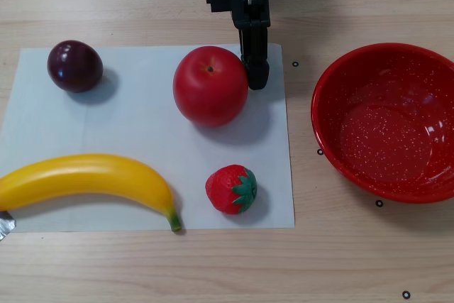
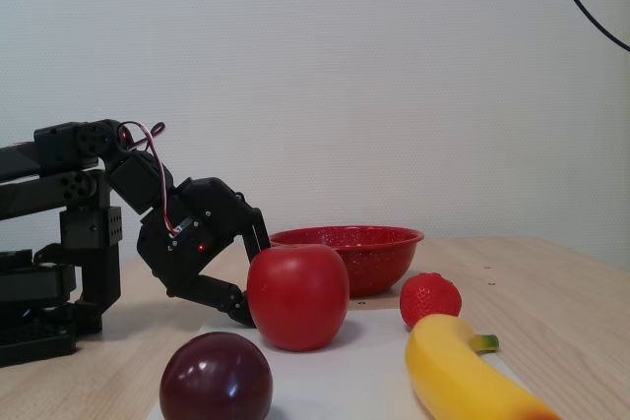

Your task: Grasp the banana and put it in the red bowl.

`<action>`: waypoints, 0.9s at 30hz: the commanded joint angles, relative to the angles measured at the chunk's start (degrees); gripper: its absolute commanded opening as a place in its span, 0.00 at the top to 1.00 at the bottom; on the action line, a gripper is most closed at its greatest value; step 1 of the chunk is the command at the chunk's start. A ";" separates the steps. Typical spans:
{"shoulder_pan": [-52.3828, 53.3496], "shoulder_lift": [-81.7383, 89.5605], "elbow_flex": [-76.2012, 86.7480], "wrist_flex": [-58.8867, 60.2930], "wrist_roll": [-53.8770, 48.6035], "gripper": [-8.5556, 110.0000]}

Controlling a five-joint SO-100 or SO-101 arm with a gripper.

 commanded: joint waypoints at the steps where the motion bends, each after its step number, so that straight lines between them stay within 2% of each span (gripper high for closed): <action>1: 1.85 0.09 0.18 0.70 3.16 0.93; 22: 2.55 0.00 0.18 0.79 4.22 0.93; 27: 2.55 -1.49 -2.46 4.31 4.39 0.93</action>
